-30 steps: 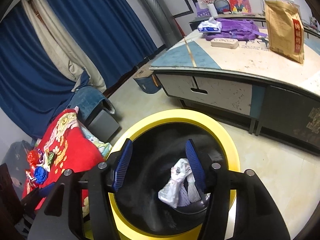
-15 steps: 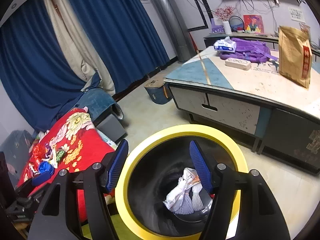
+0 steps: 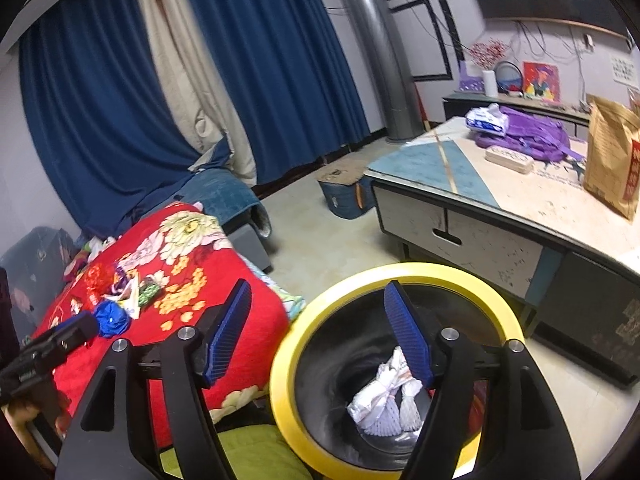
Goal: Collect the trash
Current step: 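Move both open grippers back over the remaining trash on the bedspread, then grasp the blue plastic bag with the right gripper, then grasp the red snack wrapper with the left gripper while the right gripper holds the blue bag, then carry the blue bag and red wrapper over the yellow-rimmed bin, then open both grippers to drop the blue bag and red wrapper into the bin, then move both open grippers back over the remaining trash on the bedspread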
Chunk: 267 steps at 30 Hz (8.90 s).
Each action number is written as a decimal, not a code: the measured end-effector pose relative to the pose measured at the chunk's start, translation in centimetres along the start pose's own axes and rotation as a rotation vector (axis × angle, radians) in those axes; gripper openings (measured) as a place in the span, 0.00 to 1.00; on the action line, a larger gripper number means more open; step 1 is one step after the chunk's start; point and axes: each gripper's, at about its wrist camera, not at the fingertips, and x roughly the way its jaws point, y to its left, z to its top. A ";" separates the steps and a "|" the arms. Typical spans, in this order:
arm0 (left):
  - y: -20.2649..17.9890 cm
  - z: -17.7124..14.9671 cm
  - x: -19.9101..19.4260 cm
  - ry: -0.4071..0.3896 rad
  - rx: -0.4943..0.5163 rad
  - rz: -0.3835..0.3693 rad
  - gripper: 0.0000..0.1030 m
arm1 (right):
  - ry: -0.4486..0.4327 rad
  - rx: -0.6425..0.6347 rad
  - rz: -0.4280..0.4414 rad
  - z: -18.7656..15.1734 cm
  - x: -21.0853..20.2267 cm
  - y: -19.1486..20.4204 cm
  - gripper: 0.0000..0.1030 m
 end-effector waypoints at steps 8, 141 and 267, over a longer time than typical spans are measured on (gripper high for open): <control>2.2 0.5 -2.0 -0.059 -0.034 0.050 0.89 | 0.006 -0.084 0.058 -0.2 0.2 3.8 0.68; 9.7 1.3 -6.0 -0.146 -0.187 -0.127 0.09 | 0.195 -0.293 0.317 -1.3 6.6 17.3 0.08; -7.1 1.2 2.1 -0.041 0.162 -0.044 0.89 | 0.081 0.033 -0.037 -4.0 0.2 -3.6 0.77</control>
